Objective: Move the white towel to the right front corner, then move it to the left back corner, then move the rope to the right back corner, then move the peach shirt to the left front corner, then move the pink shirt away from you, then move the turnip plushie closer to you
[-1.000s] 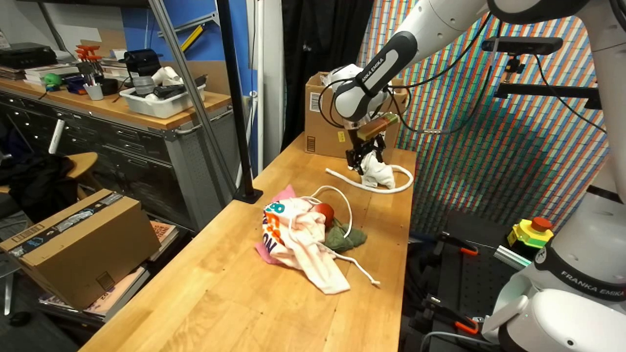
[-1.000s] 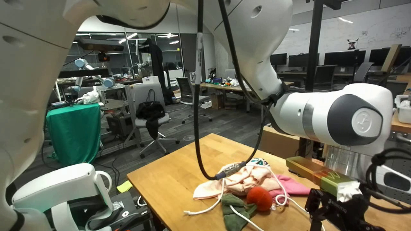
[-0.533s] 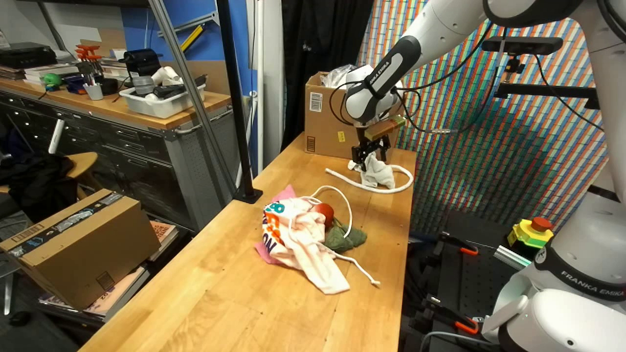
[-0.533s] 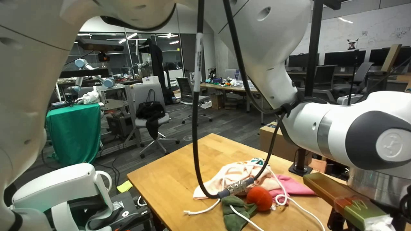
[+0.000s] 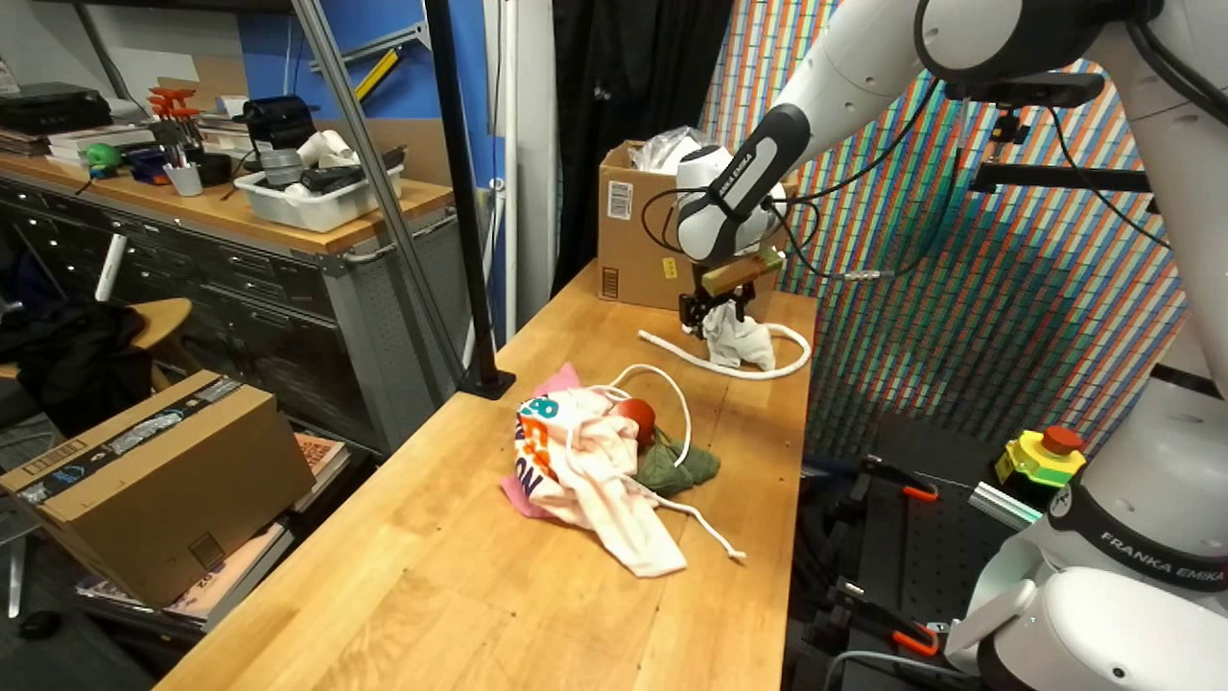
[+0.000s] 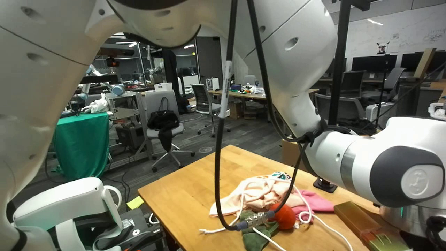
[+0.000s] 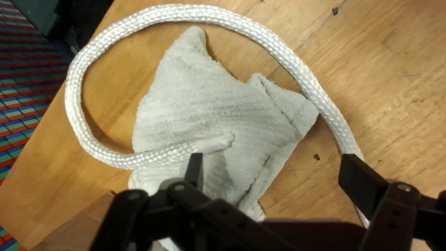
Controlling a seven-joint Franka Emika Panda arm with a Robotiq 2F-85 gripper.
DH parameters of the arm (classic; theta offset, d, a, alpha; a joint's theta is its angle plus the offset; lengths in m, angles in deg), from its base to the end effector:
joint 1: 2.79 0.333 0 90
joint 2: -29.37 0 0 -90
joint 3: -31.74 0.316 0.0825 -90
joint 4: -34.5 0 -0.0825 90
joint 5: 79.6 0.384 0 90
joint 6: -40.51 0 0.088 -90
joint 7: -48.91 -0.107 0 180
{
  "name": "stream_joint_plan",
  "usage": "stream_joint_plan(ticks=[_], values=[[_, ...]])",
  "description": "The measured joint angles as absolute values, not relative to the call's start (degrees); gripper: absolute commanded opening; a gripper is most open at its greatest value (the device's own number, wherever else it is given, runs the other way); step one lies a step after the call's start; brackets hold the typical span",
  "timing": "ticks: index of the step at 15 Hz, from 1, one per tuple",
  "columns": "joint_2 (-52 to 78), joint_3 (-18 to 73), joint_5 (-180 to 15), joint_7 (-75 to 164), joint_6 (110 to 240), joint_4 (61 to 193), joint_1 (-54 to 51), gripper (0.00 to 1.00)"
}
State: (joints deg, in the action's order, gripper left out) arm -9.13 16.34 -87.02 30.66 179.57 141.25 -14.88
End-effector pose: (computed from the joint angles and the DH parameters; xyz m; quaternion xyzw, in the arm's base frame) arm 0.5596 -0.2848 0.1582 0.9398 -0.3152 -0.0555 0.1200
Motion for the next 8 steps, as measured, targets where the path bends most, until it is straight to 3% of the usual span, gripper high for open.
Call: stream_joint_plan(ticks=[5, 6, 7, 8], values=[[-11.68, 12.06, -87.60, 25.67, 181.81, 140.21, -12.23, 1.00], [-12.17, 11.22, -87.66, 24.71, 181.87, 139.77, -11.79, 0.92], [-12.62, 10.54, -87.68, 23.86, 181.91, 139.36, -11.46, 0.74], [-13.03, 9.92, -87.73, 22.99, 181.93, 138.91, -11.11, 0.68]])
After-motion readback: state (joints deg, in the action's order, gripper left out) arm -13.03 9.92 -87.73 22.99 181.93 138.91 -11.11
